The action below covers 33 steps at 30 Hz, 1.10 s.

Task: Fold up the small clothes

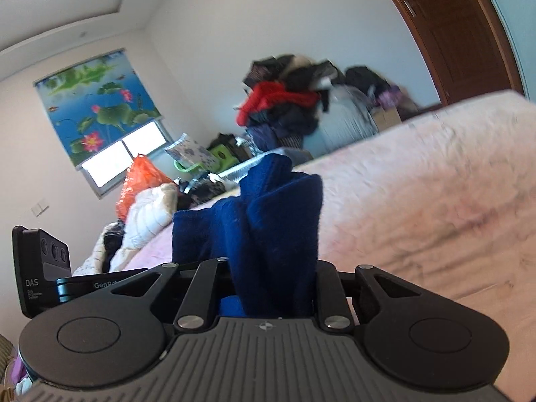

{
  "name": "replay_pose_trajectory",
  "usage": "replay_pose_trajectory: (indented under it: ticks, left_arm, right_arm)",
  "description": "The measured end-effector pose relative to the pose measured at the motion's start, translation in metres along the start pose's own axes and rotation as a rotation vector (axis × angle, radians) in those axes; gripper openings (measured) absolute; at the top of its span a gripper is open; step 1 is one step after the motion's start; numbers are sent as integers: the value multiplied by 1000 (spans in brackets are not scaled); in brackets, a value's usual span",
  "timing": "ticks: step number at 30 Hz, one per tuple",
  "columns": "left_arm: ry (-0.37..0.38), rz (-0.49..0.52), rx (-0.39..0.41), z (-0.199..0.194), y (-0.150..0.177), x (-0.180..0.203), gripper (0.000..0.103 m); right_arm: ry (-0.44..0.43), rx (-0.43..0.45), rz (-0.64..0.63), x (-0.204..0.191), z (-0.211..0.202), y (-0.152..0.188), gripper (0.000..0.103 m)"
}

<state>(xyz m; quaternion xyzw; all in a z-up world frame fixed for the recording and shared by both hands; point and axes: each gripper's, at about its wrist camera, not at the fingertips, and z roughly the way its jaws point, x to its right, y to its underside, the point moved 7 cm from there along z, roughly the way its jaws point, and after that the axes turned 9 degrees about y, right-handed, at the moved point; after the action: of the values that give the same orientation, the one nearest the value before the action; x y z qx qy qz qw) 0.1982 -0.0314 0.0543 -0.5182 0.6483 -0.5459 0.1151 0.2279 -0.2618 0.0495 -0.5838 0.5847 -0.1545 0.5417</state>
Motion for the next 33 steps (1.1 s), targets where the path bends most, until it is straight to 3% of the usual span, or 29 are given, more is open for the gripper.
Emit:
replay_pose_trajectory:
  ticks: [4, 7, 9, 12, 15, 16, 17, 19, 22, 24, 25, 27, 28, 29, 30, 31, 33]
  left_arm:
    - [-1, 57, 123, -65, -23, 11, 6]
    - [21, 54, 128, -83, -30, 8, 6]
    - [69, 27, 116, -83, -24, 0, 6]
    - [146, -54, 19, -56, -3, -17, 8]
    - [241, -75, -85, -16, 18, -27, 22]
    - [285, -64, -92, -6, 23, -28, 34]
    - [317, -38, -99, 3, 27, -28, 60]
    - [351, -17, -79, 17, 32, -30, 86]
    - [476, -21, -54, 31, 32, -27, 88]
    - [631, -60, -40, 38, 31, -25, 89]
    - [668, -99, -49, 45, 29, -26, 89]
    - [747, -193, -67, 56, 30, -29, 88]
    - [753, -215, -72, 60, 29, -30, 87]
    - [726, -223, -80, 63, 30, -32, 62]
    - [697, -209, -97, 65, 32, -32, 25]
    - [649, -205, -124, 67, 34, -34, 12]
    - [611, -211, -127, 63, 39, -36, 9]
  right_arm:
    - [-52, 23, 0, -33, -41, -5, 21]
    - [-101, 32, -16, -57, -58, -4, 20]
    - [-97, 35, -50, -66, -62, -2, 20]
    - [-79, 19, -51, -63, -59, 0, 20]
    - [-77, 5, -40, -56, -59, 1, 20]
    - [-93, -1, -45, -54, -60, 0, 20]
    - [-108, 1, -51, -55, -63, 2, 19]
    - [-136, -3, -52, -51, -66, 0, 19]
    - [-174, -12, -70, -49, -69, 2, 19]
    - [-191, -20, -55, -49, -69, 3, 19]
    - [-195, -21, -42, -47, -68, 4, 19]
    - [-195, -21, -24, -41, -67, 4, 20]
    - [-192, -19, -17, -39, -67, 4, 20]
    - [-180, -15, -6, -36, -67, 4, 20]
    - [-166, -14, 5, -33, -66, 4, 19]
    - [-152, -11, 10, -30, -65, 5, 20]
    - [-122, -12, 16, -27, -65, 7, 20]
